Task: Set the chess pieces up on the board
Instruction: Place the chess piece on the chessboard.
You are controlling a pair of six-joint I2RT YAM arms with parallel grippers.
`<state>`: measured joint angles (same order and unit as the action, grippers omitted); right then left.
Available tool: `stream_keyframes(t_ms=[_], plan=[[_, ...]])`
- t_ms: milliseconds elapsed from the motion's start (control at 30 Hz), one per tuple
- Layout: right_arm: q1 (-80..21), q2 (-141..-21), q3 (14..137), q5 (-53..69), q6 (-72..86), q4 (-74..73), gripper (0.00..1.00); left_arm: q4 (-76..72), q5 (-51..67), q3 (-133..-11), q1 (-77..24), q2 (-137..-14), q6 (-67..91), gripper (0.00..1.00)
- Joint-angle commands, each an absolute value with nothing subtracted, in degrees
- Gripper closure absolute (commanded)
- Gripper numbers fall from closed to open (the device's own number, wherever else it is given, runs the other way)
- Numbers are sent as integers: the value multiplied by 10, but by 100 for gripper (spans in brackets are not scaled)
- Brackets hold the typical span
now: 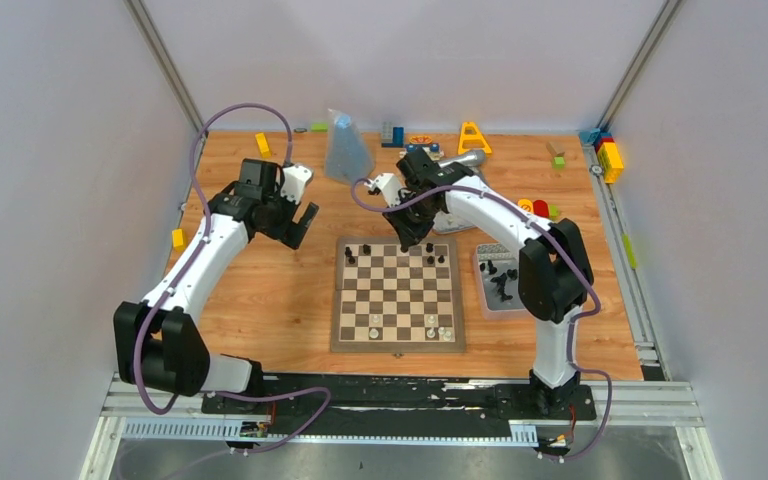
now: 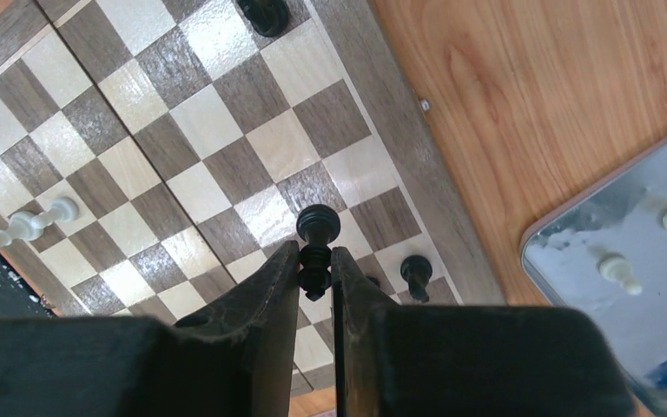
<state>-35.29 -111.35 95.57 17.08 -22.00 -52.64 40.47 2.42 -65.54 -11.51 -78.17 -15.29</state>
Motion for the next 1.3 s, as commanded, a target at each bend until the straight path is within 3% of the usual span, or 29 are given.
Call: stream_keyframes(t_ms=[0,467,1267], plan=[[-363,-1144,994,183,-229,-516,95,381,36,-648,-102,-781,-135,0],[-390,-1242,1109,126,-246,-591,95,359,-12,-625,-96,-790,-141,0],[-395,-1259,1117,70,-262,-620,95,359,-43,-626,-96,-771,-146,0]])
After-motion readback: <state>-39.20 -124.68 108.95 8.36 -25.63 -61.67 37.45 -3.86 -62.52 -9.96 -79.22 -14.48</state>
